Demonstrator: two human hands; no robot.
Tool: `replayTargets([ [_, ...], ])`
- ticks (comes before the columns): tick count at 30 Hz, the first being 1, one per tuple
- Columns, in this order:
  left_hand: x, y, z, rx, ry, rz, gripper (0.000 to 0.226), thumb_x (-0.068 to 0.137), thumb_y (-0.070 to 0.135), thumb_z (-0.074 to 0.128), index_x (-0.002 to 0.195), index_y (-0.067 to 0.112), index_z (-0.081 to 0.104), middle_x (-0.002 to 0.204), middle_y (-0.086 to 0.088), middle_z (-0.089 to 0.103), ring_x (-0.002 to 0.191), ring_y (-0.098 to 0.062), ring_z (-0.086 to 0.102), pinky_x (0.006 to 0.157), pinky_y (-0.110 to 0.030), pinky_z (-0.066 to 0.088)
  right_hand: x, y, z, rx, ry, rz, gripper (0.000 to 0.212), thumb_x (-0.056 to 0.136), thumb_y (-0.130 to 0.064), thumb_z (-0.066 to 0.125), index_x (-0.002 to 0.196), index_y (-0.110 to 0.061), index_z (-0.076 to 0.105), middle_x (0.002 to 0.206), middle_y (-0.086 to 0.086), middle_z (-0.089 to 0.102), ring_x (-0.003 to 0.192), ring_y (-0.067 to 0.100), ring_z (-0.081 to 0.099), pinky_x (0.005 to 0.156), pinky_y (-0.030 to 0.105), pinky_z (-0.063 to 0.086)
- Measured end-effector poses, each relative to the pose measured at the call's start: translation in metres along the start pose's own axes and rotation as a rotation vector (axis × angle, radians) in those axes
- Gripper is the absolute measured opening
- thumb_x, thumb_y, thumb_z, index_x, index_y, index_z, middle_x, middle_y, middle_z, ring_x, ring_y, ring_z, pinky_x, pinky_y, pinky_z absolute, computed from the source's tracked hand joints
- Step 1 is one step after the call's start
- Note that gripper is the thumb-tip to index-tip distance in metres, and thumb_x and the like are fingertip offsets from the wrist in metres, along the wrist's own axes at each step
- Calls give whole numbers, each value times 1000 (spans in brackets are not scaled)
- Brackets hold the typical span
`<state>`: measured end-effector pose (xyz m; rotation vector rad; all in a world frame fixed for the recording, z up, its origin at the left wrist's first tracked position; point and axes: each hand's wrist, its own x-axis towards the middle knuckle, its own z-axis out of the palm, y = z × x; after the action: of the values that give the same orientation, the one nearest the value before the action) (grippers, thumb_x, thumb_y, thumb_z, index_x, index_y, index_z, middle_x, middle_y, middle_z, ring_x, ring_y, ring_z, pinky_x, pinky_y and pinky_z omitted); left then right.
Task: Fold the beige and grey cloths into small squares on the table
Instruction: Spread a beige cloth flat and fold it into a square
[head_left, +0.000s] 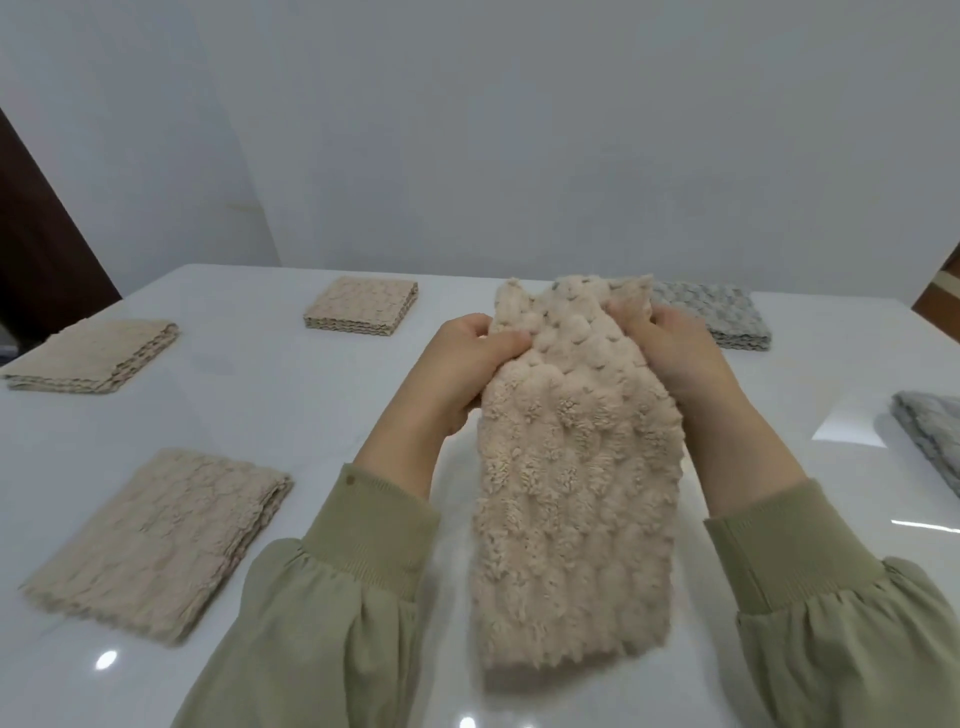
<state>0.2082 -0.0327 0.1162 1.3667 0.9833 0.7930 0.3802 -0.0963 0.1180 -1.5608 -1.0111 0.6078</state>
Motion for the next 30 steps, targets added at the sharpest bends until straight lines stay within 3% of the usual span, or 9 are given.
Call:
replayTargets([
  [3, 17, -32, 1, 395, 210, 47, 18, 86, 27, 59, 100, 16, 53, 91, -3, 66, 80, -21, 64, 64, -32, 50, 15, 44, 13, -168, 204, -41, 21, 92, -26, 55, 108, -12, 56, 83, -1, 63, 77, 17, 60, 74, 28, 48],
  [6, 26, -75, 0, 673, 320, 109, 40, 92, 27, 52, 130, 19, 41, 116, 1, 57, 106, -22, 56, 84, -33, 44, 14, 89, 20, -280, 154, -17, 41, 98, -23, 45, 137, -14, 36, 133, 5, 50, 116, 20, 51, 94, 29, 40],
  [12, 33, -102, -7, 705, 152, 320, 46, 97, 27, 48, 142, 19, 40, 146, 0, 40, 137, -17, 29, 107, -24, 21, 8, 100, 21, -441, 38, -162, 44, 100, -26, 39, 142, -14, 35, 142, 7, 42, 132, 20, 37, 102, 25, 26],
  [14, 32, -105, -7, 773, 74, 352, 45, 98, 31, 46, 141, 20, 42, 150, 0, 34, 140, -16, 22, 111, -27, 16, 4, 100, 27, -545, -55, -267, 40, 99, -23, 42, 137, -11, 42, 138, 7, 46, 130, 20, 37, 99, 19, 23],
  [17, 29, -104, -7, 724, 85, 371, 38, 97, 30, 48, 134, 18, 51, 147, -1, 39, 137, -13, 26, 110, -23, 17, 2, 102, 28, -564, 29, -287, 19, 96, -19, 45, 105, -9, 59, 114, 7, 58, 112, 23, 46, 83, 18, 27],
  [19, 26, -104, -8, 706, 71, 375, 35, 97, 28, 49, 130, 18, 55, 146, 0, 40, 136, -12, 27, 110, -24, 18, 2, 104, 25, -600, 73, -247, 14, 93, -19, 48, 84, -12, 56, 98, 5, 57, 100, 24, 48, 77, 23, 29],
  [23, 15, -105, -4, 856, 10, 435, 32, 95, 27, 53, 124, 18, 61, 145, 0, 43, 138, -16, 25, 113, -29, 16, -6, 108, 21, -691, 57, -176, 20, 89, -22, 54, 73, -10, 54, 92, 2, 52, 93, 22, 44, 77, 30, 35],
  [26, -6, -100, 2, 946, -7, 619, 20, 87, 26, 61, 103, 16, 71, 124, 0, 59, 124, -19, 41, 106, -40, 33, -16, 108, 18, -717, 71, -180, 24, 88, -24, 56, 71, -8, 56, 89, 0, 49, 90, 19, 39, 76, 29, 32],
  [30, -51, -96, 22, 910, -224, 736, 18, 78, 36, 72, 81, 18, 69, 88, 7, 60, 91, -8, 46, 84, -25, 40, -22, 113, 14, -675, -18, -151, 27, 85, -27, 58, 63, -13, 54, 85, 0, 54, 92, 21, 46, 79, 31, 37],
])
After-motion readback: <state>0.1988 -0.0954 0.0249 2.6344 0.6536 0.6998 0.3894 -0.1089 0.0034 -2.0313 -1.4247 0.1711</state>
